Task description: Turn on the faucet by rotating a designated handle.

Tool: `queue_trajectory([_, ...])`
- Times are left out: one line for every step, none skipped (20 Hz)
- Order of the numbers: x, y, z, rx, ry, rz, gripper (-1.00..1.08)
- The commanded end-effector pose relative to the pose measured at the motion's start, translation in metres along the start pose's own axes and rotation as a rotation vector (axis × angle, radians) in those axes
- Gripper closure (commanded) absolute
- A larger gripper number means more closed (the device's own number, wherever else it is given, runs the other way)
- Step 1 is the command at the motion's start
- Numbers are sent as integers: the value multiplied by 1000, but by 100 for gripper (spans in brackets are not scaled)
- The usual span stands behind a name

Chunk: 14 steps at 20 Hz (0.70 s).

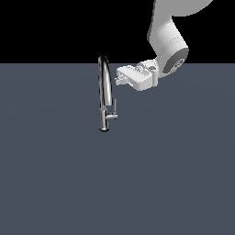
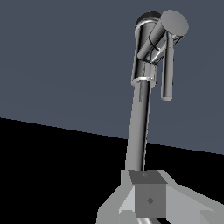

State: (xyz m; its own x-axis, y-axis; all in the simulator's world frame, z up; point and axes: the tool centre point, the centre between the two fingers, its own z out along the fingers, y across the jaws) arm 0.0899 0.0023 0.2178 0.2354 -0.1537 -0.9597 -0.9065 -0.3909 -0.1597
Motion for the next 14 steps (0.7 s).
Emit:
queue_trajectory([20, -3, 4, 40, -50, 40, 108])
queue_trajectory([27, -4, 6, 54, -68, 55, 108])
queue_trajectory([34, -4, 8, 68, -86, 69, 108])
queue_trajectory([40, -5, 10, 81, -102, 82, 108])
queue_trajectory([47, -5, 12, 94, -118, 95, 108])
queue_trajectory([53, -6, 14, 106, -132, 107, 108])
queue_trajectory([58, -6, 16, 117, -146, 119, 108])
queue_trajectory([63, -7, 17, 128, -159, 130, 108])
queue_trajectory([68, -7, 19, 138, -171, 140, 108])
queue_trajectory([73, -7, 21, 147, -182, 149, 108])
queue_trajectory([77, -7, 23, 155, -192, 157, 108])
queue_trajectory([80, -8, 24, 162, -201, 164, 108])
queue_trajectory([83, -8, 26, 168, -208, 170, 108])
queue_trajectory([86, -8, 27, 173, -214, 176, 108])
